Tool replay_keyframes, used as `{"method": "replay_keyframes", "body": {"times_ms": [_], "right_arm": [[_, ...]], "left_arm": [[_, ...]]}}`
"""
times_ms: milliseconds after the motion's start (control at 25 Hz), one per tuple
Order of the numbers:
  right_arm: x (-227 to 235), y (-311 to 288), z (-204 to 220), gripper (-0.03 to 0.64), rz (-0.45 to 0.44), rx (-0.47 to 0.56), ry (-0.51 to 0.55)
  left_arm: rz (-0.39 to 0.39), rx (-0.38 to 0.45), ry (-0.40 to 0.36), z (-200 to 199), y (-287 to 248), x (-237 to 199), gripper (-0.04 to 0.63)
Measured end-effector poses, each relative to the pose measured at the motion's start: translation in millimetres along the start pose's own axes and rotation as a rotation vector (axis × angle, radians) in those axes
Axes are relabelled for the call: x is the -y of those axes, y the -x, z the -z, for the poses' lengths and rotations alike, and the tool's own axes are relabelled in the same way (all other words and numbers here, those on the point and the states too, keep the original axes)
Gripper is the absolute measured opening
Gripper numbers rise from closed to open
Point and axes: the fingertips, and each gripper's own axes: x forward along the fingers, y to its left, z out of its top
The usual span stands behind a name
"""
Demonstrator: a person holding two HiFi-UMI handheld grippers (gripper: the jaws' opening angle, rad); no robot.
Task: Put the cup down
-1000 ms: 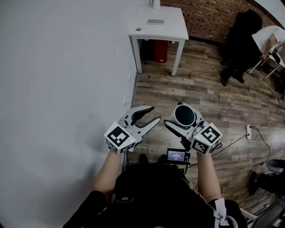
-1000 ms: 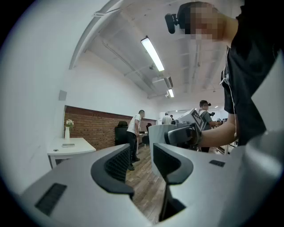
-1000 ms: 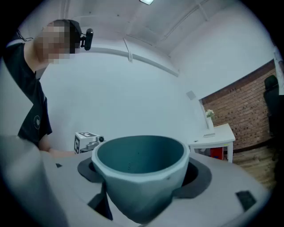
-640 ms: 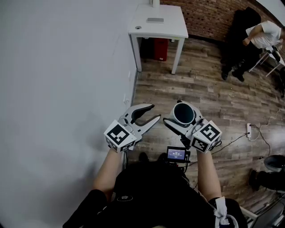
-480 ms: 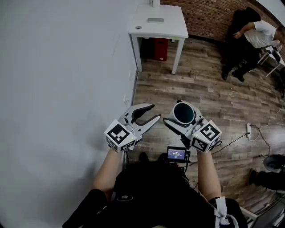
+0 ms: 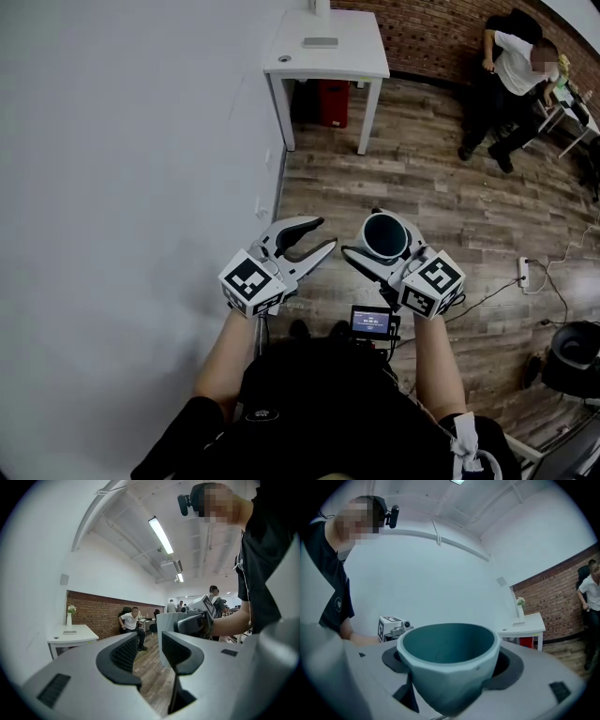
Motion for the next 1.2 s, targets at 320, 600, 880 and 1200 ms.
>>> {"method": "replay_keyframes", "body": {"times_ms": [320, 600, 880, 1200], "right_arm": [[25, 22, 1, 0.417, -0.009, -0.013, 0.041], [49, 38, -1, 0.417, -0.011, -0.015, 0.031], [77, 35, 9, 0.417, 0.003, -0.020, 0.009], [125, 15, 13, 0.417, 0.030, -0.029, -0.013]], "left_arm": [[-0.033, 0.013, 0.000, -3, -30, 4, 0.169], [-0.074, -0.011, -0.005, -3, -50, -3, 0.169], [-0.098, -0.008, 0.009, 5, -66, -25, 0.164], [-0.074, -0.022, -0.012, 11, -102, -67, 0.164]]}}
